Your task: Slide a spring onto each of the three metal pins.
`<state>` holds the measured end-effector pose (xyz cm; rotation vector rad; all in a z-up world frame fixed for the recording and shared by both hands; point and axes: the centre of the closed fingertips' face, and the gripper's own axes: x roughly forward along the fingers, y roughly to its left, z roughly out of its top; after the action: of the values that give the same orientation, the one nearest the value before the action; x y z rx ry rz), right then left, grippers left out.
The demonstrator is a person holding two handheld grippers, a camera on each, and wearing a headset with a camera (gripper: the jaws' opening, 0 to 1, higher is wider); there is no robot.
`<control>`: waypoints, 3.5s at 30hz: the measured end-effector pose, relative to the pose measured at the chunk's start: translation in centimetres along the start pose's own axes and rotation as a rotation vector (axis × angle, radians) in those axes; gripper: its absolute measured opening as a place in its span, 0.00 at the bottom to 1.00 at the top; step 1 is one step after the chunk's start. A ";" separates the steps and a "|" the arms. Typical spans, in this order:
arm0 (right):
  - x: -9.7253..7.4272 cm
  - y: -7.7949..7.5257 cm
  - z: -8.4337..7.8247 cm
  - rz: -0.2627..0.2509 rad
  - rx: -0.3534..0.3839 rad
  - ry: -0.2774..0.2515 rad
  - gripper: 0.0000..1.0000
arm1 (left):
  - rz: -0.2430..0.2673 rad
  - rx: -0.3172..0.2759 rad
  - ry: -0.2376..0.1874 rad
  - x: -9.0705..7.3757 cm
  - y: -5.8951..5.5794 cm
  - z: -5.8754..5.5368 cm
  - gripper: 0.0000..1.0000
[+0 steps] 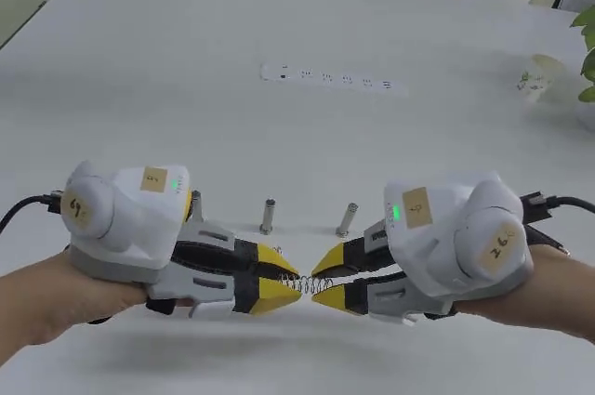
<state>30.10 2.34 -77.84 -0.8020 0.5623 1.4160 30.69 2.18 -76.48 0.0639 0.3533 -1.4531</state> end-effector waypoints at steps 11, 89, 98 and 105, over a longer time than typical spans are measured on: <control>0.0 0.1 -0.8 0.004 0.071 -0.022 0.10 | -0.029 0.008 0.020 -0.1 0.0 -0.1 0.02; -0.9 -0.9 7.0 -0.012 0.019 -0.292 0.07 | 0.015 0.001 0.008 -0.9 0.0 -0.1 0.02; -0.9 -1.0 7.1 -0.013 0.005 -0.282 0.07 | 0.025 -0.005 0.006 -0.9 0.0 0.0 0.03; -0.8 -1.2 7.2 -0.020 -0.004 -0.278 0.07 | 0.036 -0.013 0.002 -1.0 0.2 -0.1 0.06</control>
<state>30.40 7.42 -72.51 -0.5991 0.3368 1.4800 30.79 3.18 -76.31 0.0611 0.3610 -1.4149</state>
